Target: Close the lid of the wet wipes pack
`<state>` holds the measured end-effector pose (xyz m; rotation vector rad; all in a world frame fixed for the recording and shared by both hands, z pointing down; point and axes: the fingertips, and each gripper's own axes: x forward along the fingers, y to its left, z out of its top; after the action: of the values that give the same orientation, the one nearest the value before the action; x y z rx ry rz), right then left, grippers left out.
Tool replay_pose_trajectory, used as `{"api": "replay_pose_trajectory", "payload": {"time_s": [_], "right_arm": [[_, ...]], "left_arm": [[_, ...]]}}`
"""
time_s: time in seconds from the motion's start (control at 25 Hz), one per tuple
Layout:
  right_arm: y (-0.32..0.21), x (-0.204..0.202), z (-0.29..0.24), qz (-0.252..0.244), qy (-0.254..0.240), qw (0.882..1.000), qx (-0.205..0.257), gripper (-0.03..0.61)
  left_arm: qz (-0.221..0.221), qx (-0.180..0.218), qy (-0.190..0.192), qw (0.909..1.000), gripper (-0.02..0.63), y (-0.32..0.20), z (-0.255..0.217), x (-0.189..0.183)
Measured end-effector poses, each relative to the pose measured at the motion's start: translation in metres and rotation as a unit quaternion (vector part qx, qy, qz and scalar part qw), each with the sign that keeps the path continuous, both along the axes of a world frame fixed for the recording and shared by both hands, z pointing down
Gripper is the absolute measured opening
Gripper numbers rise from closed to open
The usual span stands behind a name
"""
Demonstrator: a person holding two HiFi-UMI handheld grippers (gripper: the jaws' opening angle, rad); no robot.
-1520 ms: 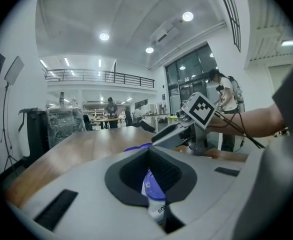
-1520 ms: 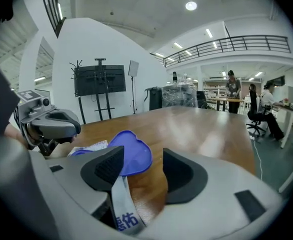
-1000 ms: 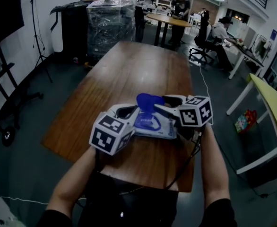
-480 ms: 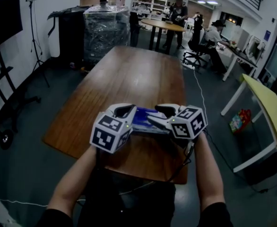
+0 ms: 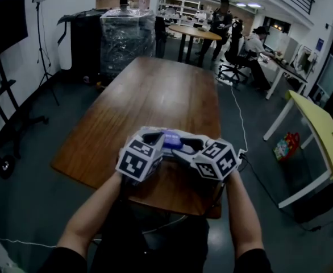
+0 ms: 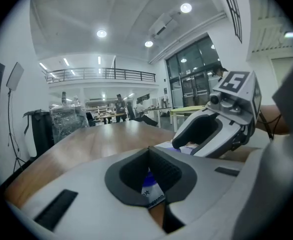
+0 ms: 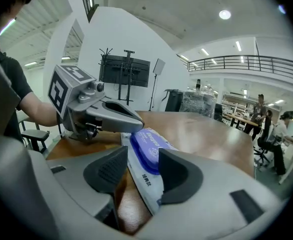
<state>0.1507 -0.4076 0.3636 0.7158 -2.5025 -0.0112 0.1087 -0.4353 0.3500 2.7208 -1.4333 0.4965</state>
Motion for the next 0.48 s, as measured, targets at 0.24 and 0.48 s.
{"api": "replay_pose_trajectory", "payload": {"time_s": [0.24,0.48], "right_arm": [[0.003,-0.002,-0.008,0.002,-0.037,0.999,-0.005,0.181],[-0.011,-0.002,-0.016,0.039,-0.044,0.998,0.027,0.036]], "left_arm": [[0.000,-0.029,-0.024,0.9993,0.006,-0.003,0.018,-0.003],[0.000,-0.038,-0.039,0.9985,0.005,-0.004,0.026,-0.005]]}}
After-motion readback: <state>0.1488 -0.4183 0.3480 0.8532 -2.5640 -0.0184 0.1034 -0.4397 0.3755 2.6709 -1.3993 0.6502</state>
